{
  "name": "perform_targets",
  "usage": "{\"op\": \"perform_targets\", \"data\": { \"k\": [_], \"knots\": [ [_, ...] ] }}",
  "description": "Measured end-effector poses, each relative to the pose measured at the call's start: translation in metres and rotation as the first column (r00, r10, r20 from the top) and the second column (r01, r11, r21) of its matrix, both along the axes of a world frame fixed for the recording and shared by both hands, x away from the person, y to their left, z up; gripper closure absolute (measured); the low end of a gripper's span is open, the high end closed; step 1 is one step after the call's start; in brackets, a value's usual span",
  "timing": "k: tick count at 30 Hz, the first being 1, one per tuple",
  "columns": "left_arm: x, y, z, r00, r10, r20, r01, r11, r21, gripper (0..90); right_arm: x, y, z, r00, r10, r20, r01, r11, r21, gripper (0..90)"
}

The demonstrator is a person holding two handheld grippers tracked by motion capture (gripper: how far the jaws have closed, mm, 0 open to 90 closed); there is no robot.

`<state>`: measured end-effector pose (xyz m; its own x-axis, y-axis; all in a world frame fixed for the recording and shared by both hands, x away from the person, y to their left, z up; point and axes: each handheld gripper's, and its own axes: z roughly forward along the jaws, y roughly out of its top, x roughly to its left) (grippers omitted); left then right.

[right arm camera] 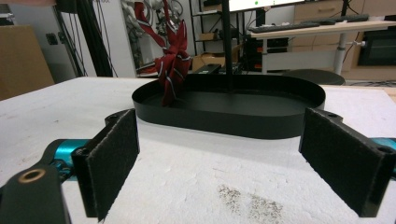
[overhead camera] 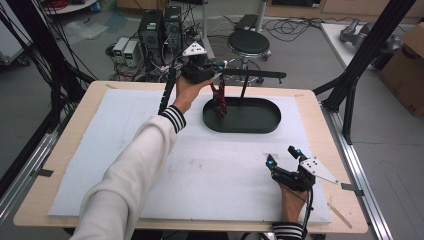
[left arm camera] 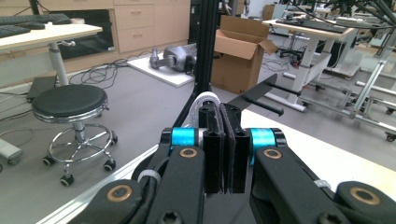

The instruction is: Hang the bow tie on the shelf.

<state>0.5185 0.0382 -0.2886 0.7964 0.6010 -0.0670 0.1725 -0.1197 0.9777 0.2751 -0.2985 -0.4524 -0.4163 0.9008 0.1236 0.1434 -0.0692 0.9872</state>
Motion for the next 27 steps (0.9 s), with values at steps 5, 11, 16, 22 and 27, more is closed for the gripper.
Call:
{"op": "perform_targets", "data": {
  "k": [5,11,16,22,27],
  "knots": [
    [0.0,0.006,-0.004,0.9997,0.021,-0.012,-0.02,0.9997,0.014,87.4,0.0,0.0,0.0,1.0,0.002,0.001,-0.002,1.0,-0.001,11.3],
    [-0.002,0.013,-0.008,0.9984,0.047,-0.032,-0.046,0.998,0.042,87.4,0.0,0.0,0.0,1.0,0.0,0.001,0.0,1.0,-0.002,11.3],
    [-0.004,0.016,-0.013,0.9965,0.067,-0.05,-0.062,0.9945,0.084,87.4,0.0,0.0,0.0,1.0,0.0,0.005,0.0,1.0,-0.011,11.3],
    [-0.001,0.024,-0.023,0.9917,0.094,-0.088,-0.086,0.9924,0.089,87.2,0.0,0.001,0.0,1.0,-0.001,0.004,0.001,1.0,-0.013,11.3],
    [-0.001,0.032,-0.027,0.9889,0.112,-0.097,-0.101,0.9877,0.12,85.5,0.0,0.0,0.0,1.0,-0.002,0.004,0.002,1.0,-0.013,11.3]
  ]
}}
